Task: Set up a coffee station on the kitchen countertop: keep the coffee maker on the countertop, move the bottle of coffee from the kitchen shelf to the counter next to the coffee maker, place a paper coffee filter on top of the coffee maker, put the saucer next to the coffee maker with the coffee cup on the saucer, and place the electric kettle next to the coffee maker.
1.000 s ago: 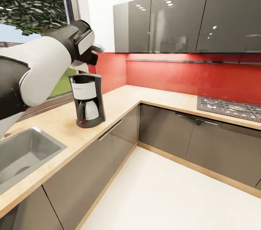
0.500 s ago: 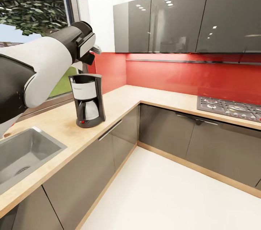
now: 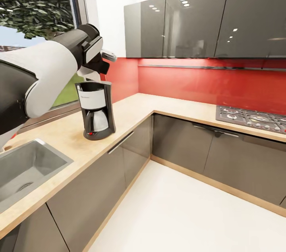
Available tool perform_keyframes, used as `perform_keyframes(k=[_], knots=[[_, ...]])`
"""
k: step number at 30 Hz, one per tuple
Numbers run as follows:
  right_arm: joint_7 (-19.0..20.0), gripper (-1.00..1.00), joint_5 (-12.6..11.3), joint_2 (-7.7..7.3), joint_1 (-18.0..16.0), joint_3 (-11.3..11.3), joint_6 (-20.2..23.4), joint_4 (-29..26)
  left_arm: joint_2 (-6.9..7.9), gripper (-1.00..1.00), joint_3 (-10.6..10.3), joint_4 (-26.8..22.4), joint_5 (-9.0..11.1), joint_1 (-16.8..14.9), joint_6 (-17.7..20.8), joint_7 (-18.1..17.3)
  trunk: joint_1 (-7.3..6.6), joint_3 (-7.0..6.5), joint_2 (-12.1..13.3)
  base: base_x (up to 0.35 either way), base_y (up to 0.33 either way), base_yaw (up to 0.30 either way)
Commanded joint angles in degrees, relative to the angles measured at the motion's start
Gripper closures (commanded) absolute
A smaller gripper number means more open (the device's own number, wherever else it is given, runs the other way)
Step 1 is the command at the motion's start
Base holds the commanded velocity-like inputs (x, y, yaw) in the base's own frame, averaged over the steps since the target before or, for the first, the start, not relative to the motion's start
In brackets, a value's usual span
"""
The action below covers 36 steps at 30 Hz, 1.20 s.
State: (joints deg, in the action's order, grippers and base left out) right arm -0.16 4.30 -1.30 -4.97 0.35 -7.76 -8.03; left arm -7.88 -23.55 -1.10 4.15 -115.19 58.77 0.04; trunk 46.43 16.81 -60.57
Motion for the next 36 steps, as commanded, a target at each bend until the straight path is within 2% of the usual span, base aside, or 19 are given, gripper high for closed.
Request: perform_keyframes(k=[1,4,8,15,20,36], knots=[[-0.02,-1.0,0.45,-0.01,-0.04,0.0,-0.15,0.04,0.02,1.0,-0.76,-0.05,0.33,-0.04,0.21,-0.11,0.0,0.07,-0.05,0.0,0.0,0.0],[-0.02,-1.0,0.45,-0.01,-0.04,0.0,-0.15,0.04,0.07,1.0,-2.33,-0.03,0.33,-0.04,0.21,-0.26,0.0,0.07,-0.05,0.0,0.0,0.0],[-0.02,-1.0,0.45,-0.01,-0.04,0.0,-0.15,0.04,0.06,1.0,-2.9,-0.04,0.33,-0.04,0.21,-0.29,0.0,0.07,-0.05,0.0,0.0,0.0],[0.03,-1.0,0.53,-0.01,-0.04,0.03,-0.15,0.04,0.22,1.0,-3.08,-0.05,0.33,0.1,0.14,-0.3,0.0,0.07,-0.05,0.0,0.0,0.0],[0.07,-1.0,2.24,0.06,-0.04,0.0,-0.08,0.05,0.31,1.0,-3.08,-0.05,0.33,0.2,0.12,-0.3,0.0,0.07,-0.05,0.0,0.0,0.0],[0.07,-1.0,2.55,-0.01,-0.04,-0.01,-0.07,0.04,1.03,1.0,-3.09,-0.05,0.33,0.22,0.12,-0.3,0.0,0.07,-0.05,0.0,0.0,0.0]])
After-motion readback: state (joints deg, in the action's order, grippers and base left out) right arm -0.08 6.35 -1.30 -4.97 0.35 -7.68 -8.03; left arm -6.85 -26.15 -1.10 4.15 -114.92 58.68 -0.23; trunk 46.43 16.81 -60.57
